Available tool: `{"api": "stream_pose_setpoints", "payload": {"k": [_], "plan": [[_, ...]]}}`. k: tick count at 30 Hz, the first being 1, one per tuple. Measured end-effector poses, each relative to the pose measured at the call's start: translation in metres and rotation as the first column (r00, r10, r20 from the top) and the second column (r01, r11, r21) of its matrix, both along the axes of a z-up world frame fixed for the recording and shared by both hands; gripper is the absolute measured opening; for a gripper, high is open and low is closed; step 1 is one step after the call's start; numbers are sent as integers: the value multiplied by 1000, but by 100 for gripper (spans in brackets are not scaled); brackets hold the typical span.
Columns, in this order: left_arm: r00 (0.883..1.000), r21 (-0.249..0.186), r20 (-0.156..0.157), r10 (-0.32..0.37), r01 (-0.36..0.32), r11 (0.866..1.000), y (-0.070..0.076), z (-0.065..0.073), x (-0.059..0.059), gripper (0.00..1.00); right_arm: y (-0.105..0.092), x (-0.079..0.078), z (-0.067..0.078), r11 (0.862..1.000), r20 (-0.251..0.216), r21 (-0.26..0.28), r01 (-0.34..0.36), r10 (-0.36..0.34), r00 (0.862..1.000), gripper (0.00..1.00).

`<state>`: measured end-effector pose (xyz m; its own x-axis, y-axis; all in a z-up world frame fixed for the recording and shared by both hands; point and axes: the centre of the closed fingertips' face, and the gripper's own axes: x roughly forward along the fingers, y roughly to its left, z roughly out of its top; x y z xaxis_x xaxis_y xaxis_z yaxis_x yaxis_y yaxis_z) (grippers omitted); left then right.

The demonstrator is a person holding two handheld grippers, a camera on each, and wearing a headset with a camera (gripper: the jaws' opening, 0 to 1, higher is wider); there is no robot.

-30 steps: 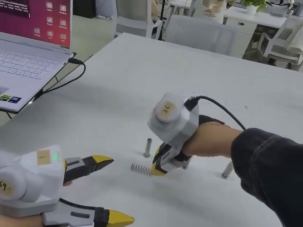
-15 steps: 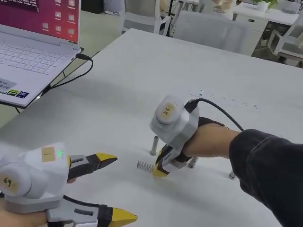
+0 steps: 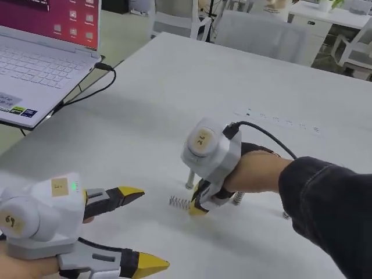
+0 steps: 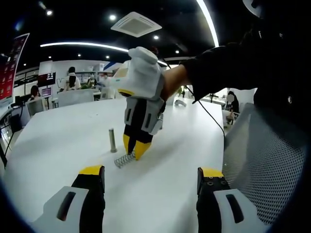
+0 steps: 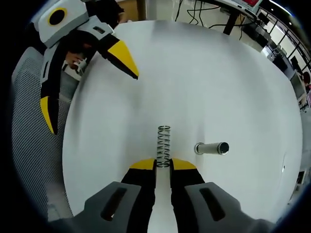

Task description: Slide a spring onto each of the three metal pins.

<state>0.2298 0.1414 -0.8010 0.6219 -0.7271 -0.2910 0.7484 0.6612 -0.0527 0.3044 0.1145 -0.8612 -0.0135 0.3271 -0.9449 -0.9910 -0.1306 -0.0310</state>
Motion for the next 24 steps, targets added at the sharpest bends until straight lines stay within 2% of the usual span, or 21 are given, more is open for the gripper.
{"api": "stream_pose_setpoints", "payload": {"k": [7,20,24], "plan": [[1000,2,4,0,0,1000,-1,1,0,73,-5,-2,6,1000,-5,3,3,-3,1000,8],[1000,14,12,-28,27,1000,-9,4,5,67,-22,-21,23,999,-19,-2,-33,33,999,8],[999,17,15,-47,47,999,-13,6,5,63,-27,-28,30,999,-27,1,-47,47,999,8]]}}
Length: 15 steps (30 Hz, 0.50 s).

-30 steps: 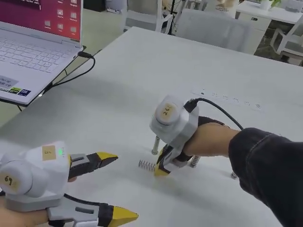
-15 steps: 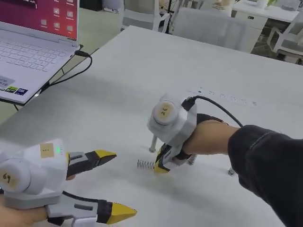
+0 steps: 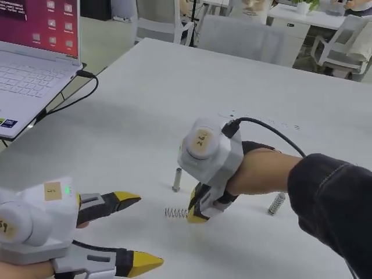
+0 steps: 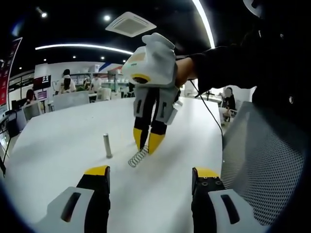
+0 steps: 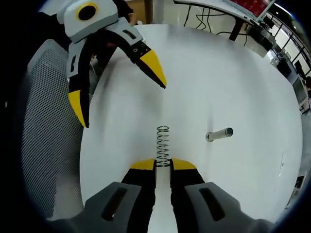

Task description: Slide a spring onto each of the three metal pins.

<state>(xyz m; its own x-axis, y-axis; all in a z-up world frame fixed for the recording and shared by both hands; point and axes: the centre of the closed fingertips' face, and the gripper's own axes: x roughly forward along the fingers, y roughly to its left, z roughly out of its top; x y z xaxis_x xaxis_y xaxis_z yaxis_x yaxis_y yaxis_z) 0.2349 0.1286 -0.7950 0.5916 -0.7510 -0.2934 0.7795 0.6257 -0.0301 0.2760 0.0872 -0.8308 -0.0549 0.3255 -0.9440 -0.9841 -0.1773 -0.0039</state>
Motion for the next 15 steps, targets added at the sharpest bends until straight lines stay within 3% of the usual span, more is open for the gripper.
{"api": "stream_pose_setpoints", "payload": {"k": [15], "plan": [[998,-9,20,-66,66,998,-15,9,-7,43,-7,-29,18,997,-13,10,-79,79,997,8]]}}
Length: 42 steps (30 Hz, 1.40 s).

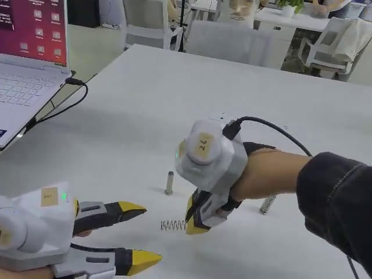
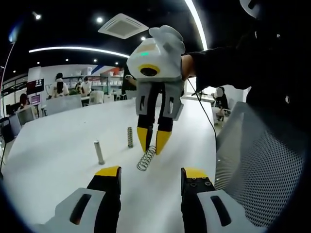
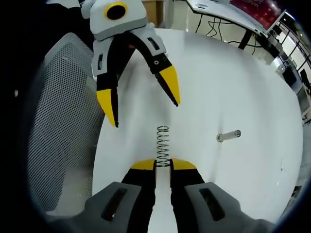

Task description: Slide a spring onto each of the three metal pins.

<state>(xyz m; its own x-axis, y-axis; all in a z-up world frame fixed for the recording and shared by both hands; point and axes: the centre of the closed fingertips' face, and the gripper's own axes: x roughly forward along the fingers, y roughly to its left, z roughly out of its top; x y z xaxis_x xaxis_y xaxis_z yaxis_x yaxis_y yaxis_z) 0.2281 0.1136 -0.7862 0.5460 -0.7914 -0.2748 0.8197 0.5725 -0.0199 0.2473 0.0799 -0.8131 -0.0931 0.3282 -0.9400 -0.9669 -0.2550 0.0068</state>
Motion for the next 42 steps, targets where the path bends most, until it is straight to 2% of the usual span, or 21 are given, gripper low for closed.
{"api": "stream_pose_setpoints", "payload": {"k": [10,15,24,42], "plan": [[999,-3,11,-33,33,999,-7,5,-2,32,5,-16,15,998,-8,29,-50,50,999,8],[999,2,10,-46,46,999,-10,5,-4,27,7,-20,19,997,4,33,-72,72,997,8],[998,0,17,-68,68,998,-13,9,-9,15,7,-25,20,994,6,34,-102,102,995,8],[996,-3,16,-89,89,996,-16,8,-12,3,4,-28,19,990,8,30,-139,139,990,8]]}}
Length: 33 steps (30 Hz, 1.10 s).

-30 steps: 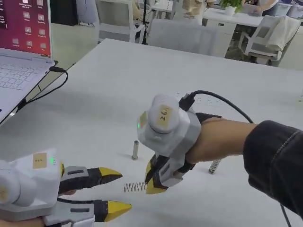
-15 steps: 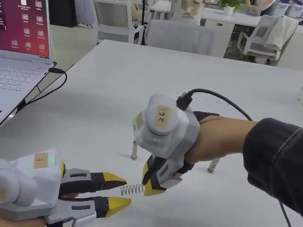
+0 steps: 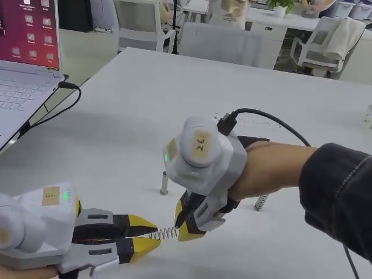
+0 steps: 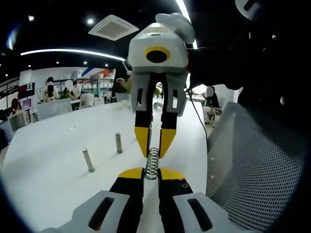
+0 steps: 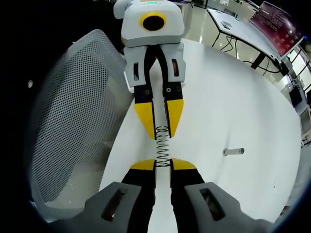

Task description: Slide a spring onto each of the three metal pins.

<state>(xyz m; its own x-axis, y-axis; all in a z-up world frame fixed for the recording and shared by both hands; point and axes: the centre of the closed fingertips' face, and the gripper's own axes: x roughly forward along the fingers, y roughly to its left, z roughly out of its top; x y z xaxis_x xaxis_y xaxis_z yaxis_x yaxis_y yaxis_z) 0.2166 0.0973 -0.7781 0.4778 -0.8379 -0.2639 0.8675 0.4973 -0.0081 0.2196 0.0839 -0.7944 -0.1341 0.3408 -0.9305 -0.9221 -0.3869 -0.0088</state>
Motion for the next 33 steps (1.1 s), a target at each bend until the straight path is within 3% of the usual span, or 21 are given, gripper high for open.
{"api": "stream_pose_setpoints", "payload": {"k": [17,33], "plan": [[1000,-13,4,-19,19,1000,-5,4,-9,2,-4,-1,-4,999,-29,-9,33,-33,999,11],[1000,-41,17,-17,17,999,-7,17,-3,2,-8,-1,-14,999,-49,-20,43,-44,998,10]]}}
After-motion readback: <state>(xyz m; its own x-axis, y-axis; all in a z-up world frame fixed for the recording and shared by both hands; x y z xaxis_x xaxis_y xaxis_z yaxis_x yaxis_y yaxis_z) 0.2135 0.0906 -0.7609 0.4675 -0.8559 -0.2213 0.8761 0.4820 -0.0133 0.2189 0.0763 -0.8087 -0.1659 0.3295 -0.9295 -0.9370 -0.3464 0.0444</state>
